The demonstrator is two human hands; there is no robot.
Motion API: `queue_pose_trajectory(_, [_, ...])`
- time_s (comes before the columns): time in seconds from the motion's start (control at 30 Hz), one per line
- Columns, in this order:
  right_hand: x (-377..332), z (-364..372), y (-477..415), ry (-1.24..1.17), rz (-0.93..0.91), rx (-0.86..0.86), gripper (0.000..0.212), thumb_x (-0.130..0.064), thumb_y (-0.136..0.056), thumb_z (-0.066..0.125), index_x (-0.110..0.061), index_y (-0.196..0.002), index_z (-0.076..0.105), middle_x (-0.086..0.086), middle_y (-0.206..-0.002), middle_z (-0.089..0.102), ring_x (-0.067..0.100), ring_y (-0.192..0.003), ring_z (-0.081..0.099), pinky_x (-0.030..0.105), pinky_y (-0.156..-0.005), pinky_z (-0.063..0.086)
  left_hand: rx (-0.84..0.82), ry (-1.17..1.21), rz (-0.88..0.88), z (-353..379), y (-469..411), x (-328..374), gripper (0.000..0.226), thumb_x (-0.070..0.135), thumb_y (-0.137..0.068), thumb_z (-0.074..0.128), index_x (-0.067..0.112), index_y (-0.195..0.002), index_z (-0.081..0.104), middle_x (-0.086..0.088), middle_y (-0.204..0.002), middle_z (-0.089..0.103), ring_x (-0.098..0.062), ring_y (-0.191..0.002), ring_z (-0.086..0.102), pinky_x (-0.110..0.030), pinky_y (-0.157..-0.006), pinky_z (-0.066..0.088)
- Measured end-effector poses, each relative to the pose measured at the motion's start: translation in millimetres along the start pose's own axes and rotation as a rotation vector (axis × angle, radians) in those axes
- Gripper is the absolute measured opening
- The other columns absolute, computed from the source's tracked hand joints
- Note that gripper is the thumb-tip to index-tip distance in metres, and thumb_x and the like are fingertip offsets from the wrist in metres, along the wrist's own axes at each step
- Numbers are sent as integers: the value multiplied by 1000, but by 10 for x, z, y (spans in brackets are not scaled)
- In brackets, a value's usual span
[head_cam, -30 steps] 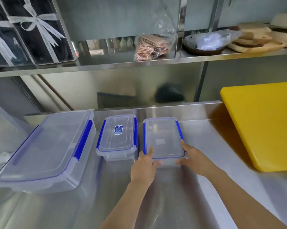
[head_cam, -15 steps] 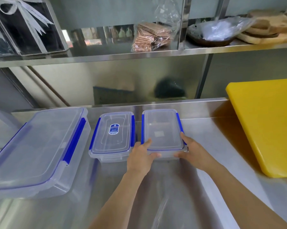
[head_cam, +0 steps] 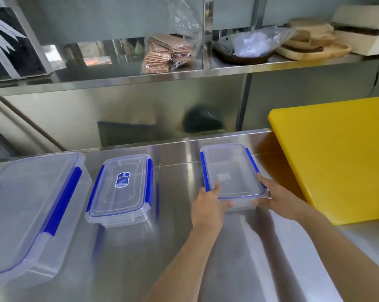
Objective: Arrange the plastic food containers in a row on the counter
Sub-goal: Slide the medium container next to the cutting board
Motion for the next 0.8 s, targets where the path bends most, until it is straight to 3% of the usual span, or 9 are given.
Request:
queue_pose_trajectory(0.13, [108, -264, 100, -9, 30, 26, 52, -9, -84, 65, -32, -122, 39, -16, -106, 54, 0, -82, 55, 3, -56, 43, 9, -70, 22, 198, -23, 230, 62, 49, -85, 54, 27, -141, 36, -12, -128, 50, -29, -119, 47, -37, -98, 41])
queue_pose_trajectory(0.3, [218, -363, 121, 21, 59, 57, 55, -9, -86, 63, -36, -123, 33, -9, -107, 52, 0, -80, 52, 1, -51, 42, 12, -92, 47, 261, -56, 316, 62, 48, -86, 53, 26, -142, 36, -13, -130, 50, -29, -121, 46, -39, -99, 42])
queue_pose_trajectory(0.37, [214, -369, 98, 55, 62, 32, 58, -9, -81, 69, -36, -122, 39, -4, -113, 56, 4, -86, 55, 2, -55, 44, -17, -85, 45, 245, -50, 304, 62, 49, -86, 53, 28, -142, 35, -13, -132, 49, -29, -123, 46, -40, -101, 42])
queue_pose_trajectory(0.43, [154, -365, 84, 102, 87, 11, 61, -9, -72, 78, -36, -117, 46, -3, -117, 58, 11, -103, 57, 10, -73, 51, -24, -64, 61, 151, -4, 289, 65, 53, -84, 53, 31, -142, 33, -11, -135, 49, -29, -124, 46, -40, -102, 43])
queue_pose_trajectory(0.53, [-51, -370, 11, 299, 111, 168, 78, -27, -68, 81, -29, -134, 41, 1, -137, 46, 25, -130, 39, 44, -105, 41, 166, 48, 121, -299, 112, 150, 63, 56, -85, 49, 30, -141, 35, -2, -141, 47, -22, -129, 44, -38, -105, 41])
queue_pose_trajectory(0.6, [-357, -277, 56, 175, 98, 389, 67, -26, -78, 74, -20, -136, 42, 6, -138, 48, 27, -125, 46, 43, -103, 41, 414, 85, 119, -758, 199, -142, 53, 47, -89, 50, 21, -134, 46, -3, -136, 54, -23, -126, 48, -37, -103, 40])
queue_pose_trajectory(0.67, [-696, 20, 82, 25, 30, 468, 52, -25, -85, 66, -14, -133, 47, 7, -128, 55, 24, -111, 55, 39, -96, 46, 625, 69, 11, -1187, 244, -602, 45, 38, -90, 51, 11, -126, 54, -12, -124, 61, -31, -116, 54, -42, -98, 43])
queue_pose_trajectory(0.73, [-970, 457, -4, 14, -66, 369, 48, -27, -86, 63, -13, -131, 49, 3, -121, 57, 19, -105, 55, 36, -94, 46, 666, 68, -190, -1472, 227, -1142, 45, 33, -91, 52, 7, -127, 50, -18, -126, 58, -35, -117, 52, -47, -99, 43])
queue_pose_trajectory(0.8, [-1155, 941, -162, 5, -128, 218, 59, -32, -85, 63, -18, -138, 41, 3, -136, 52, 18, -120, 50, 35, -103, 41, 598, 99, -361, -1638, 234, -1603, 51, 31, -90, 54, 7, -134, 43, -19, -134, 51, -37, -124, 47, -51, -105, 40])
Point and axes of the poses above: each hand's wrist, its own y-axis away from the middle knuckle, its own z-axis out of the palm, x = y × z, the point moved 5 cm from there along -y, towards the middle knuckle
